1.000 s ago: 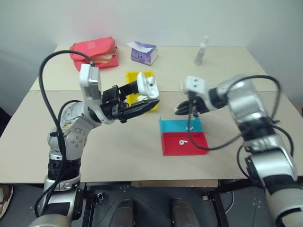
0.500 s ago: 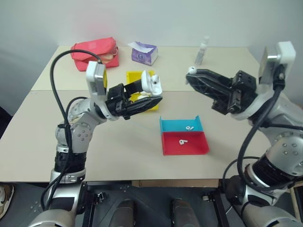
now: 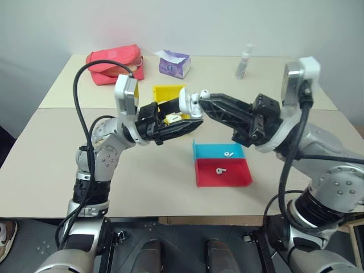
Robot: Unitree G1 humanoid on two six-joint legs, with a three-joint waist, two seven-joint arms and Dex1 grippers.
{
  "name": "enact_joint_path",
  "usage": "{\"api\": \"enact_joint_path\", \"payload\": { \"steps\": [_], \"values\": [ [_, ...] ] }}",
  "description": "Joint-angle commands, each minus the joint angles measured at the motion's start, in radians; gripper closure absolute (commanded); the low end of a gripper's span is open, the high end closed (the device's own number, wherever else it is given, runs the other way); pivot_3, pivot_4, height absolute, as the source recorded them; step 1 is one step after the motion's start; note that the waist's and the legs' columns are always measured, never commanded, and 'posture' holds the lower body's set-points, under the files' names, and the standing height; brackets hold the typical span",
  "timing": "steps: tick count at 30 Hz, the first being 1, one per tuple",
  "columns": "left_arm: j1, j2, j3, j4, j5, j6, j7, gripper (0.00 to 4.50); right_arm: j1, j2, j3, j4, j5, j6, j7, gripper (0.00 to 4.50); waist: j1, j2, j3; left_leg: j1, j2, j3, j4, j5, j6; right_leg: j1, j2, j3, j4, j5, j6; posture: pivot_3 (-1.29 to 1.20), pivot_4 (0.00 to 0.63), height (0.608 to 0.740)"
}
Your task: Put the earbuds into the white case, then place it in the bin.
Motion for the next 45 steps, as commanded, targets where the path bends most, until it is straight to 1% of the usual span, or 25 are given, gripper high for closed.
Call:
{"api": "enact_joint_path", "payload": {
  "steps": [1,10,12,15,18,20,28,32,34,36,39,40,45],
  "values": [
    [-0.018,-0.003,0.013,-0.02,-0.007,-0.013,-0.003,1.7,0.014,-0.035,0.028,-0.015,0.046,-0.058,-0.014,3.87,-0.001,0.0,0.0,0.0,0.0,0.0,0.0,0.0,0.0,0.0,0.0,0.0,0.0,0.0,0.0,0.0,0.15,0.74],
    [-0.017,-0.01,0.017,-0.031,0.0,-0.017,0.008,1.7,0.042,-0.126,0.117,0.008,0.044,-0.142,-0.012,3.87,0.0,0.0,0.0,0.0,0.0,0.0,0.0,0.0,0.0,0.0,0.0,0.0,0.0,0.0,0.0,0.0,0.15,0.74],
    [-0.016,-0.01,0.019,-0.032,0.002,-0.019,0.01,1.7,0.048,-0.148,0.135,0.01,0.043,-0.162,-0.002,3.17,0.0,0.0,0.0,0.0,0.0,0.0,0.0,0.0,0.0,0.0,0.0,0.0,0.0,0.0,0.0,0.0,0.15,0.74],
    [-0.016,-0.009,0.021,-0.03,0.003,-0.021,0.009,1.7,0.054,-0.179,0.153,0.015,0.05,-0.183,0.009,2.25,0.0,0.0,0.0,0.0,0.0,0.0,0.0,0.0,0.0,0.0,0.0,0.0,-0.001,0.0,0.0,0.0,0.15,0.74],
    [-0.017,-0.006,0.022,-0.027,0.005,-0.022,0.006,1.7,0.057,-0.199,0.164,0.02,0.055,-0.203,0.009,1.2,0.0,0.0,0.0,0.0,0.0,0.0,0.0,0.0,0.001,0.0,0.0,0.0,0.0,0.0,0.0,0.0,0.15,0.74],
    [-0.018,-0.006,0.023,-0.024,0.005,-0.023,0.005,1.7,0.056,-0.209,0.166,0.026,0.063,-0.212,0.002,0.57,0.001,0.0,0.0,0.0,0.0,0.0,0.0,0.0,0.001,0.0,0.0,0.0,-0.001,0.0,0.0,0.0,0.15,0.74],
    [-0.013,0.004,0.023,0.001,0.02,-0.026,-0.005,1.7,0.077,-0.254,0.12,0.043,0.136,-0.24,-0.01,0.57,0.002,0.0,0.0,0.0,0.0,0.0,0.0,0.0,0.001,0.0,0.0,0.0,-0.001,0.0,0.0,0.0,0.15,0.74],
    [0.001,0.007,0.005,0.031,0.056,-0.043,-0.016,1.7,0.055,-0.309,0.095,0.09,0.144,-0.243,-0.003,0.57,0.003,0.0,0.0,0.0,0.0,0.0,0.0,0.0,0.001,0.0,0.0,0.0,-0.001,0.0,0.0,0.0,0.15,0.74],
    [0.013,-0.003,-0.009,0.054,0.09,-0.069,-0.013,1.7,0.011,-0.341,0.107,0.128,0.127,-0.232,-0.008,0.94,0.001,0.0,0.0,0.0,0.0,0.002,0.0,0.0,0.001,0.001,0.0,0.0,-0.001,0.0,0.0,0.0,0.15,0.74],
    [0.015,-0.012,-0.015,0.071,0.107,-0.083,-0.011,1.7,-0.016,-0.373,0.133,0.143,0.1,-0.224,0.0,1.47,0.002,0.0,0.0,0.0,0.0,0.003,0.0,0.0,0.001,0.0,0.0,0.0,-0.001,0.0,0.0,0.0,0.15,0.74],
    [0.012,-0.029,-0.034,0.095,0.136,-0.114,-0.021,1.7,-0.082,-0.416,0.217,0.164,0.043,-0.209,0.038,2.56,0.001,0.0,0.0,-0.001,0.0,0.004,0.0,-0.001,0.002,0.0,0.0,0.0,-0.001,0.0,0.0,0.0,0.15,0.74],
    [0.01,-0.033,-0.039,0.103,0.144,-0.122,-0.025,1.7,-0.101,-0.424,0.239,0.171,0.029,-0.208,0.05,2.78,0.001,0.0,0.0,-0.001,0.0,0.005,0.0,-0.001,0.002,0.0,0.0,0.0,-0.001,0.0,0.0,0.0,0.15,0.74],
    [-0.007,-0.055,-0.079,0.136,0.191,-0.164,-0.047,1.7,-0.226,-0.416,0.37,0.221,-0.045,-0.194,0.102,4.38,0.002,0.0,0.0,-0.001,0.0,0.006,0.001,0.0,0.002,0.0,0.0,0.0,-0.001,0.0,0.0,0.0,0.15,0.74]
  ]
}}
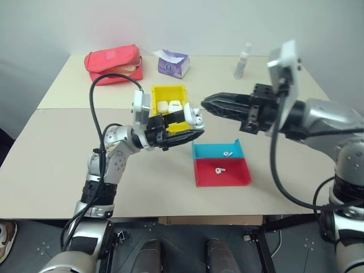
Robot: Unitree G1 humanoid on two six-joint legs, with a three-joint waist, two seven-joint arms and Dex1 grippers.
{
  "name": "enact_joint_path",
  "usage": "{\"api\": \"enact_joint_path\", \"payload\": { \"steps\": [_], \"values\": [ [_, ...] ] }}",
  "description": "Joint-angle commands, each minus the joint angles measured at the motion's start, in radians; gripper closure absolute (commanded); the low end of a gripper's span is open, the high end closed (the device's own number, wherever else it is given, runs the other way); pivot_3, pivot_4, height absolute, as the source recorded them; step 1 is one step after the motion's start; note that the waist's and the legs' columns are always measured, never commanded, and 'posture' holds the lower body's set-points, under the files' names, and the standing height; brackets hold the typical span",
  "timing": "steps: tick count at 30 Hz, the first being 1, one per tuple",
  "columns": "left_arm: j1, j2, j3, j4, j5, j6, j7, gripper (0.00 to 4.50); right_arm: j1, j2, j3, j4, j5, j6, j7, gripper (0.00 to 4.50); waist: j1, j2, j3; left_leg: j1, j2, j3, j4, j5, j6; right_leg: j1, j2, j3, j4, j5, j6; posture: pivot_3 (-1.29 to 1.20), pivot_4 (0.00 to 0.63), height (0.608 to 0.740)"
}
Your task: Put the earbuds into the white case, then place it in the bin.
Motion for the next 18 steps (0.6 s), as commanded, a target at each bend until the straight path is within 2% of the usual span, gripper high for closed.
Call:
{"api": "enact_joint_path", "payload": {
  "steps": [1,10,15,18],
  "values": [
    [-0.032,-0.018,-0.014,0.004,0.016,-0.036,-0.018,1.7,-0.078,0.004,0.071,0.018,-0.056,0.004,0.047,4.45,0.0,0.0,0.0,0.0,0.0,0.0,0.0,0.0,0.0,0.0,0.0,0.0,0.0,0.0,0.0,0.0,0.15,0.74],
    [-0.028,-0.037,-0.022,0.011,0.04,-0.054,-0.029,1.7,-0.229,-0.027,0.263,0.059,-0.196,0.042,0.197,4.45,0.0,0.0,0.0,-0.003,0.0,0.0,0.001,0.0,0.0,-0.002,0.0,0.0,0.0,0.0,0.0,0.0,0.15,0.74],
    [-0.032,-0.04,0.017,-0.003,0.012,-0.042,-0.007,1.7,-0.201,-0.091,0.273,0.063,-0.26,0.035,0.279,4.45,0.003,0.0,0.0,-0.004,0.0,-0.001,0.001,0.0,0.0,-0.002,0.0,-0.001,0.0,0.0,0.0,0.0,0.15,0.74],
    [-0.024,-0.035,0.038,-0.017,0.004,-0.046,0.013,1.7,-0.169,-0.136,0.22,0.078,-0.267,0.038,0.3,4.45,0.003,0.0,0.0,-0.005,0.0,-0.002,0.002,0.0,0.0,-0.002,0.0,-0.002,0.0,0.0,0.001,0.0,0.15,0.74]
  ]
}}
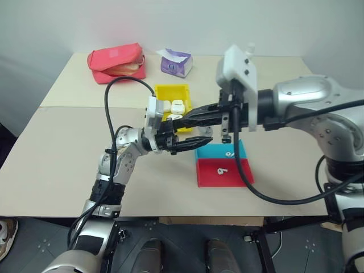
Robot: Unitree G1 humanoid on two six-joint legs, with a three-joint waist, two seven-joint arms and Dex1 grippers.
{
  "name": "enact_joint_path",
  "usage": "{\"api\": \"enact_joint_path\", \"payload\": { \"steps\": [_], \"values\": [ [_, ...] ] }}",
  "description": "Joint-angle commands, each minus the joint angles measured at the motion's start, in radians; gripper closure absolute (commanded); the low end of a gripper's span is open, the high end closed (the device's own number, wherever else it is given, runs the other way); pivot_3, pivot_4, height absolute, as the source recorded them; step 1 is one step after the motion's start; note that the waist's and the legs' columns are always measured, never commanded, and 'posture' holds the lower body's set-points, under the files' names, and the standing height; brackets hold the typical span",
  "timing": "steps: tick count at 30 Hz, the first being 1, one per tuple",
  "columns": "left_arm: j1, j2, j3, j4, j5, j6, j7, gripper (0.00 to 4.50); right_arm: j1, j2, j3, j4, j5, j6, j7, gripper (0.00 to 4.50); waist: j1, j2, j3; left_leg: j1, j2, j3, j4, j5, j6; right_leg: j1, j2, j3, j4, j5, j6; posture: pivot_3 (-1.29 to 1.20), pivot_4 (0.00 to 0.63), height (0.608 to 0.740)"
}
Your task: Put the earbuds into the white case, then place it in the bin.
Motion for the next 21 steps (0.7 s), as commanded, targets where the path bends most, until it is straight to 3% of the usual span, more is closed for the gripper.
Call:
{"api": "enact_joint_path", "payload": {
  "steps": [1,7,11,17,21],
  "values": [
    [-0.009,0.003,0.059,-0.054,-0.043,-0.02,0.022,1.7,0.037,-0.045,-0.071,0.012,-0.015,0.016,0.026,4.45,-0.001,0.0,0.0,0.0,0.0,0.0,0.0,0.0,0.0,0.0,0.0,0.001,0.0,0.0,0.0,0.0,0.15,0.74],
    [0.052,-0.016,0.1,-0.133,-0.025,-0.035,0.153,1.7,0.172,0.012,-0.269,-0.055,-0.003,-0.061,-0.095,4.45,-0.002,0.0,0.0,0.0,0.0,0.0,0.0,0.0,0.0,-0.001,0.0,0.001,0.0,0.0,0.0,0.0,0.15,0.74],
    [0.07,-0.073,0.137,-0.125,0.099,-0.102,0.412,1.7,0.341,0.082,-0.384,-0.154,-0.037,-0.11,-0.236,4.45,0.003,0.0,0.0,0.0,0.0,-0.002,0.0,0.0,0.0,-0.001,0.0,0.001,0.001,0.0,0.0,0.0,0.15,0.74],
    [-0.035,-0.154,0.148,0.092,0.341,-0.235,0.795,1.7,0.492,0.111,-0.302,-0.307,-0.189,-0.096,-0.422,4.45,0.019,0.0,0.0,0.0,-0.001,0.0,0.002,0.0,0.0,0.0,-0.001,0.001,0.0,0.001,0.001,0.0,0.15,0.74],
    [-0.143,-0.172,0.117,0.298,0.423,-0.302,0.863,1.7,0.482,0.196,-0.302,-0.336,-0.178,-0.08,-0.493,4.45,0.02,-0.001,0.0,0.0,-0.001,0.001,0.001,0.001,0.0,0.0,-0.001,0.0,-0.001,0.002,0.0,0.0,0.15,0.74]
  ]
}}
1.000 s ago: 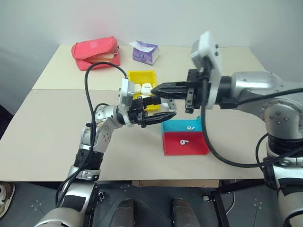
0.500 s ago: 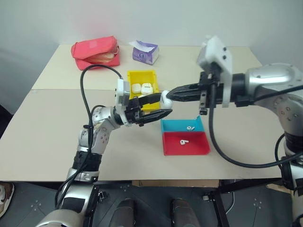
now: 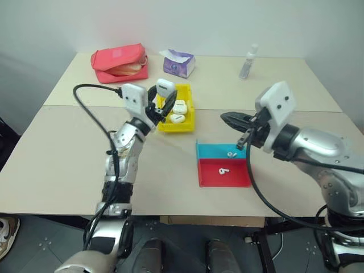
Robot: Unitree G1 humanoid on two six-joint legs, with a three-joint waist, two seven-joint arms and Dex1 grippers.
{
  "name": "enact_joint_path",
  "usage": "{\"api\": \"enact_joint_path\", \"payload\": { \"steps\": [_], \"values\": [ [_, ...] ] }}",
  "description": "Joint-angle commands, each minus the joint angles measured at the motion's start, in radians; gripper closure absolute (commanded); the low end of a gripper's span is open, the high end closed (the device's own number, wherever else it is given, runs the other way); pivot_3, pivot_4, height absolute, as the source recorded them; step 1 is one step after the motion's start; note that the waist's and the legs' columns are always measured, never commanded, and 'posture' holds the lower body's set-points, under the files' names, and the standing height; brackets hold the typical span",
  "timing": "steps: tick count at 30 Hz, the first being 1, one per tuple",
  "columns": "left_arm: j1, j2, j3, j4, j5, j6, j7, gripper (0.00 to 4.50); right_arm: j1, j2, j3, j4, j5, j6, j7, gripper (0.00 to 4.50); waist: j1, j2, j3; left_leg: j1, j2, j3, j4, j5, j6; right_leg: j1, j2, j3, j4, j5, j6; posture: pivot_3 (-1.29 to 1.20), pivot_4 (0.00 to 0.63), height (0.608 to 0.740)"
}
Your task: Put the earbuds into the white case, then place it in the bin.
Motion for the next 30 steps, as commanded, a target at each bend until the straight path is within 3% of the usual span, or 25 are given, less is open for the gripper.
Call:
{"api": "enact_joint_path", "payload": {
  "steps": [1,7,12,15,19,23,30],
  "values": [
    [-0.097,-0.008,-0.034,0.146,0.071,-0.068,0.049,1.7,-0.027,0.033,-0.012,-0.056,0.0,0.012,-0.054,4.45,0.001,0.0,0.0,0.0,0.0,0.0,0.0,0.0,0.0,0.0,0.0,0.0,0.0,0.0,0.0,0.0,0.15,0.74],
    [-0.196,-0.001,-0.054,0.393,0.124,-0.146,0.054,1.7,-0.014,0.033,0.013,-0.078,-0.019,0.021,-0.067,4.45,0.0,0.0,0.0,-0.002,0.0,0.001,0.0,0.0,0.0,0.0,0.0,-0.001,0.0,0.001,0.001,0.0,0.15,0.74],
    [-0.183,0.03,-0.054,0.413,0.128,-0.158,0.026,0.16,-0.005,0.043,0.004,-0.089,-0.02,0.031,-0.083,4.5,-0.006,0.0,0.0,-0.002,0.0,0.001,0.0,0.0,0.0,0.0,0.0,-0.001,0.0,0.001,0.001,0.0,0.15,0.74],
    [-0.159,0.049,-0.031,0.372,0.102,-0.166,0.008,0.02,0.0,0.046,0.003,-0.091,-0.014,0.03,-0.082,4.5,-0.009,0.0,0.0,-0.001,0.0,0.001,0.0,0.0,0.0,0.0,0.0,-0.001,0.0,0.001,0.001,0.0,0.15,0.74],
    [-0.07,0.087,-0.007,0.18,0.014,-0.127,-0.111,0.02,0.008,0.036,0.001,-0.085,-0.018,0.021,-0.072,4.5,-0.013,0.0,0.0,-0.002,0.0,0.0,-0.001,0.0,0.0,0.0,0.0,-0.001,0.002,0.001,0.001,0.0,0.15,0.74],
    [0.077,0.189,-0.005,-0.098,-0.091,-0.001,-0.26,0.02,0.034,0.015,-0.018,-0.076,-0.022,0.003,-0.046,4.5,-0.025,0.0,0.0,-0.002,0.001,0.0,-0.001,0.001,0.0,-0.001,0.0,0.0,0.002,0.001,0.001,0.0,0.15,0.74],
    [0.357,0.472,0.037,-0.524,-0.273,0.225,-0.493,0.02,0.284,-0.036,-0.08,-0.071,-0.09,-0.226,0.085,4.5,-0.023,0.0,0.0,0.0,0.001,-0.001,-0.002,0.001,-0.001,0.0,0.0,0.0,0.0,0.001,0.001,0.0,0.15,0.74]
  ]
}}
